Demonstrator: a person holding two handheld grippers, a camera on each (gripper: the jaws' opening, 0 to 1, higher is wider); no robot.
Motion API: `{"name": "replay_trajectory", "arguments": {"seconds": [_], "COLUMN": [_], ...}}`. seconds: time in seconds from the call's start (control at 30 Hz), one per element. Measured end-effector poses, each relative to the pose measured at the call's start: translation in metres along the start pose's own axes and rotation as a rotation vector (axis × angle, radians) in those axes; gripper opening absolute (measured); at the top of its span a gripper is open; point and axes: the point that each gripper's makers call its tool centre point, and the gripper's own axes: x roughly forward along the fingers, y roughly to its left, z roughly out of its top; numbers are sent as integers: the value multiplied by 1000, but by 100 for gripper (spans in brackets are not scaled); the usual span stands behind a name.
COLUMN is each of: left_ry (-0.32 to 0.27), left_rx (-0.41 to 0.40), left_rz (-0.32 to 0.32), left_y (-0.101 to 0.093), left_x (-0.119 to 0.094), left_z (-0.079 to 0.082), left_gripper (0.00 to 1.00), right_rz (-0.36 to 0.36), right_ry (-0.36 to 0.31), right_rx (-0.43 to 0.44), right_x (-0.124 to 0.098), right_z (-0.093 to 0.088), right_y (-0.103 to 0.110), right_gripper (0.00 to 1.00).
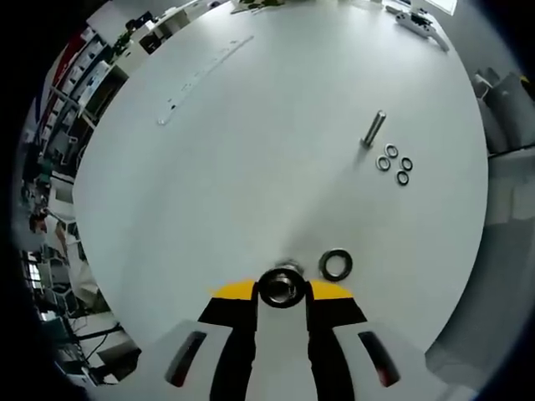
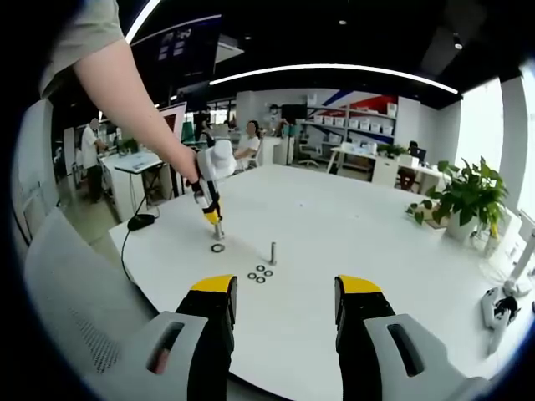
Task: Place the washer onto the threaded stud by aligning its center hole with the stud, sliding it down to the base, and recovering from edge contact or off-axis alignment until the washer reaches the visible bottom stop.
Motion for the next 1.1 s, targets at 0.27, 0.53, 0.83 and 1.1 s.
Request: {"name": "replay_trajectory", "arguments": {"seconds": [0.27, 0.53, 0.83, 1.1], "left_ry": [-5, -49, -36, -41], "left_rx": [-18, 10, -1, -11], "left_rz": [2, 13, 11, 12], "left_y": [1, 0, -1, -1], "left_x": [-1, -4, 3, 2], "left_z": [-1, 4, 6, 6], "left_gripper": [21, 19, 18, 18], "right_rz": [2, 1, -3, -1], "right_ry": [1, -1, 1, 1], "right_rx": [0, -1, 0, -1], "right_x": [0, 0, 0, 0], "right_z": [0, 0, 0, 0], "right_y": [0, 0, 0, 0], "right_gripper": [49, 49, 49, 49]}}
